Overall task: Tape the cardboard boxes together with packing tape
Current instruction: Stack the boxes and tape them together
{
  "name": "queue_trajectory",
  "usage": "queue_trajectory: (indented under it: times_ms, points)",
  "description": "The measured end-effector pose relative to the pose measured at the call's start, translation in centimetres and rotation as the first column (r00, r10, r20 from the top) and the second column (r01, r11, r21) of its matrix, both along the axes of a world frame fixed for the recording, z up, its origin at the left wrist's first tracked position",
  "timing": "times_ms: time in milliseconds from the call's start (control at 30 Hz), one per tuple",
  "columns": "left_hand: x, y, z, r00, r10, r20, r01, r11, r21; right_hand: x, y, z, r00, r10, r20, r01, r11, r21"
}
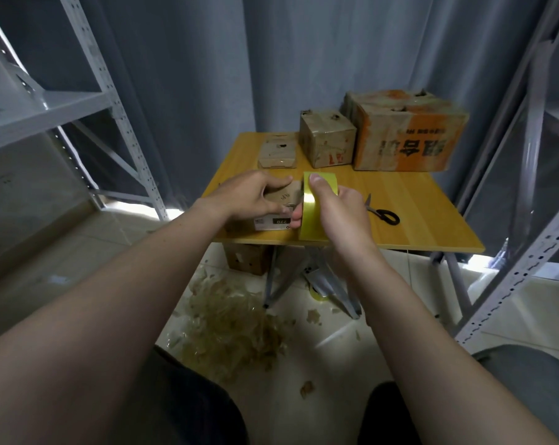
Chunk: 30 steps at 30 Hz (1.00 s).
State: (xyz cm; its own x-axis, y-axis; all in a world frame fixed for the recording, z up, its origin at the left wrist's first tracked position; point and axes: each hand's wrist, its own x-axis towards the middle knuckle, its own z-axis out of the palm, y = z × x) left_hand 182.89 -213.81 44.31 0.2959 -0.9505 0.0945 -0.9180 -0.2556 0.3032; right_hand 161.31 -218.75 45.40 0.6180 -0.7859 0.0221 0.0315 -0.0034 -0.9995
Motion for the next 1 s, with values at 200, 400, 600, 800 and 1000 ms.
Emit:
queue_trajectory:
  times_ms: [200,400,600,800,1000]
  points:
    - [0.9,-0.8,-0.2,0.998,0.04,-0.045,-0.038,0.998,0.052,0.2,0.1,-2.4,0.995,-0.033,-0.098,0.035,0.999,0.018]
    - [1.0,-1.0,-0.3,0.995,0.048,-0.09,-0.043,0.997,0.058,0.2,0.0,-4.4,0.988,-0.032,-0.148,0.043,0.997,0.07]
    - [1.3,-0.9,-0.6,0.994,0.032,-0.102,-0.028,0.999,0.034,0.1,0.8,-5.8,0.99,-0.045,-0.131,0.059,0.992,0.109]
    - [1.6,-1.0,-0.2,0.988,0.041,-0.146,-0.033,0.998,0.057,-0.9,1.6,-7.6,0.985,-0.012,-0.173,0.053,0.971,0.231]
    - [1.3,-0.6,-0.3,0.99,0.046,-0.136,-0.039,0.998,0.053,-1.3,2.5,-8.9,0.98,-0.013,-0.2,0.062,0.968,0.242]
